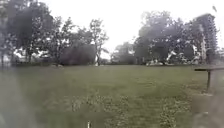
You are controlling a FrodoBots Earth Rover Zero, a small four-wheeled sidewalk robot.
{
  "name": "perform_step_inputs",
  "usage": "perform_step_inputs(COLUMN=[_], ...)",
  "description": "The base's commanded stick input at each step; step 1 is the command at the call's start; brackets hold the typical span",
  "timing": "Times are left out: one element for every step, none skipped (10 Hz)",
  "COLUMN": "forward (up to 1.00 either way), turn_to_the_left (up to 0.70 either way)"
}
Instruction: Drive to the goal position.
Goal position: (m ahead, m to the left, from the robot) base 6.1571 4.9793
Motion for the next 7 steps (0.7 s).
perform_step_inputs(forward=[0.7,0.7,0.7,0.7,0.7,0.7,0.7], turn_to_the_left=[0.04,0.0,0.0,0.0,0.0,0.0,0.0])
